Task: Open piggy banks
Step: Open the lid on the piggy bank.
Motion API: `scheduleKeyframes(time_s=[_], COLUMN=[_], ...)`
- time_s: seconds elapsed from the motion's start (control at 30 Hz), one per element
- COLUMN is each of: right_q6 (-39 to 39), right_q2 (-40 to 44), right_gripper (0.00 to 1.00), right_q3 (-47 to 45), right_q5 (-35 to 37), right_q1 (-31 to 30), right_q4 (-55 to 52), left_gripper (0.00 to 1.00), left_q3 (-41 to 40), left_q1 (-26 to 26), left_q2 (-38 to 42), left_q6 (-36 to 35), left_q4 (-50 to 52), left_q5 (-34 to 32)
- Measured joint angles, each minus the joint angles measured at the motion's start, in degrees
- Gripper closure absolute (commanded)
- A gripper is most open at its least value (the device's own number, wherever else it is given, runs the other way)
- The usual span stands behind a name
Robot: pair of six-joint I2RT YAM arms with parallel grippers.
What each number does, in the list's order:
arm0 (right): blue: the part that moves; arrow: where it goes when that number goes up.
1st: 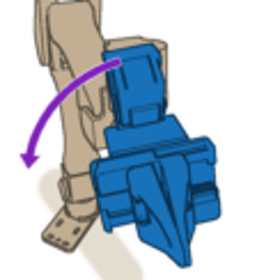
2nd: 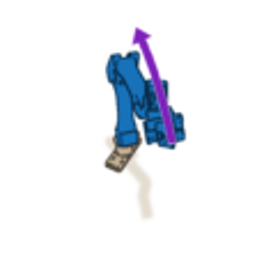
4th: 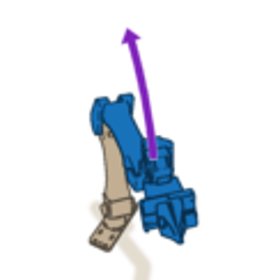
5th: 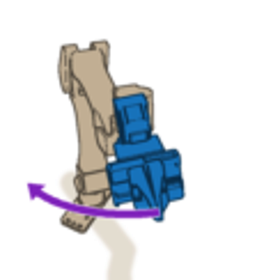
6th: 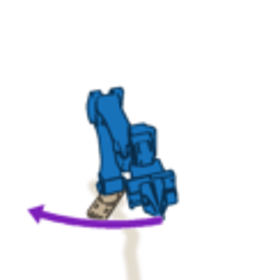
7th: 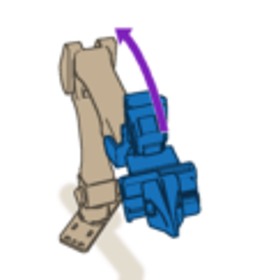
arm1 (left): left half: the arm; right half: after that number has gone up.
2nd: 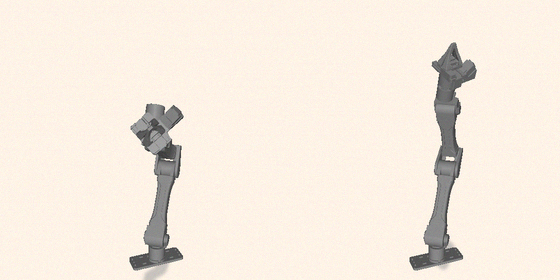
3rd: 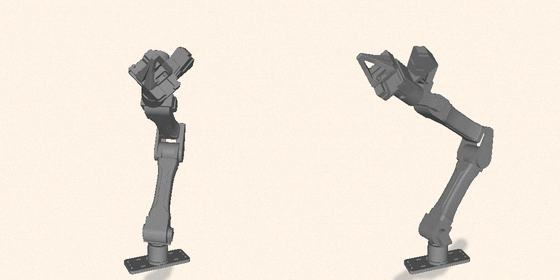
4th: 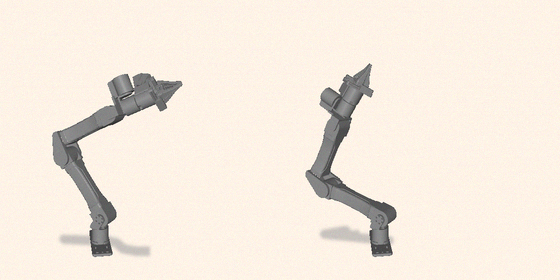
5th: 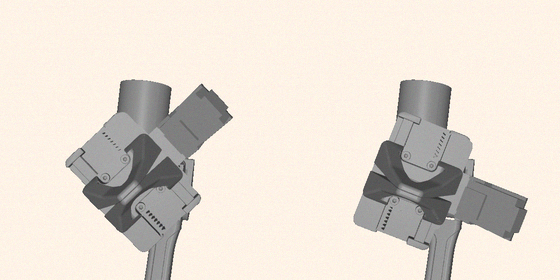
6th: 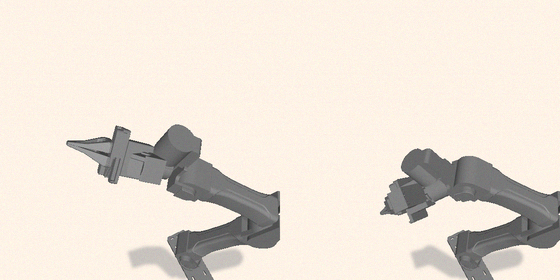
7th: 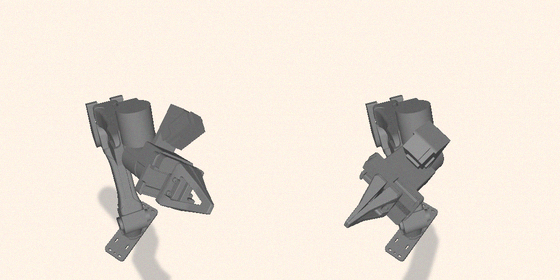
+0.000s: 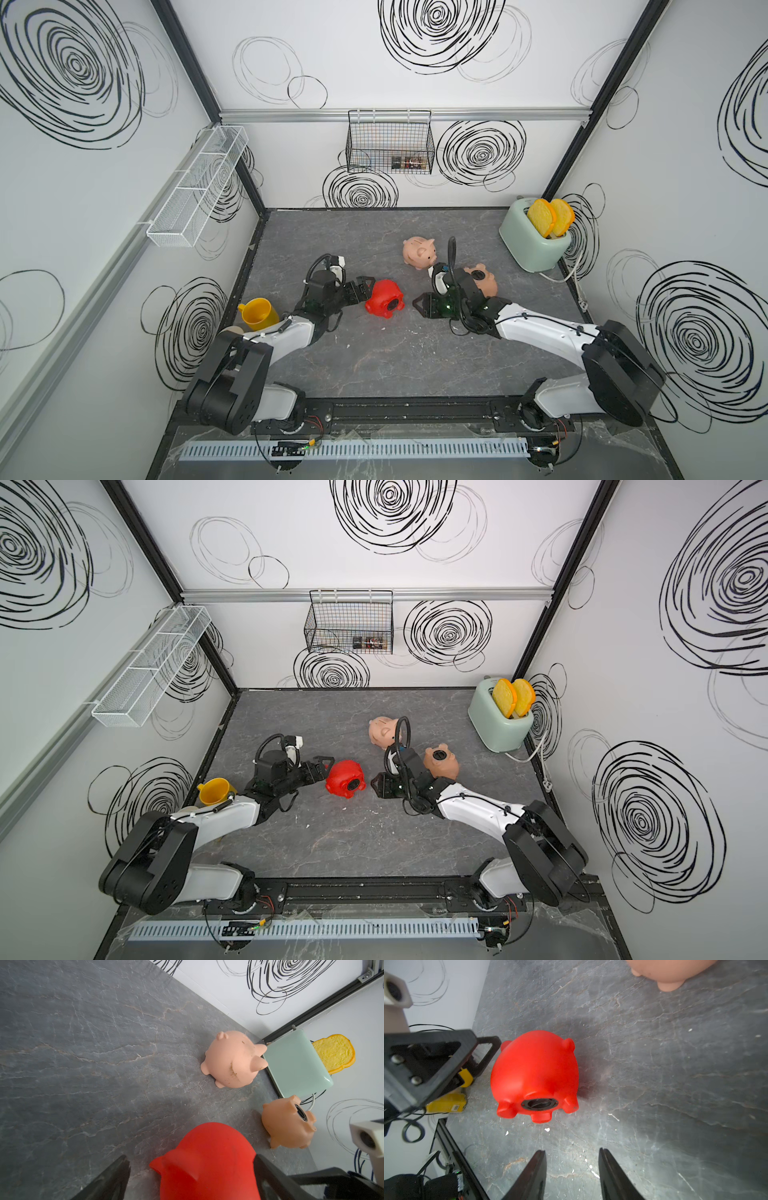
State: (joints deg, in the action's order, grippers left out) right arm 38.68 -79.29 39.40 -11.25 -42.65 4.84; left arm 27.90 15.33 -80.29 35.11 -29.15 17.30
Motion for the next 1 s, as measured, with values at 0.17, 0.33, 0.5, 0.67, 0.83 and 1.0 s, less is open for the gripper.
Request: scheduleKeyframes(time_s=[0.17,0.33,0.5,0.67,0.83,1.0], right_q6=[2.45,3.85,4.44,4.57,4.26,3.37], right_q2=[-1.20,-6.64,-11.89,-15.52,-18.86,-20.63], right_gripper=[0.55,0.56,0.56,0.56,0.56,0.56], right_q3=[-3.93,-3.80,-1.81,1.16,3.76,4.92], right_q5=[-2.93,-5.03,-6.49,-7.32,-8.11,-8.92], right_q1=[-0.13,-0.57,-0.83,-0.68,0.79,2.82], right_q4=[6.88,11.80,13.84,15.13,15.32,15.28], left_gripper=[0.04,0.04,0.04,0.04,0.04,0.04], left_q3=[3.67,4.79,5.62,5.64,5.77,5.75], left_q1=[-0.63,-0.79,-1.44,-1.97,-2.01,-1.99], left_q2=[-4.74,-6.21,-6.78,-8.09,-10.03,-10.14], left_q6=[-1.25,-1.77,-2.80,-3.87,-4.11,-4.02], left_q4=[-1.07,-1.38,-2.67,-4.48,-4.87,-5.11], left_q5=[2.29,3.82,5.95,9.25,11.96,12.90])
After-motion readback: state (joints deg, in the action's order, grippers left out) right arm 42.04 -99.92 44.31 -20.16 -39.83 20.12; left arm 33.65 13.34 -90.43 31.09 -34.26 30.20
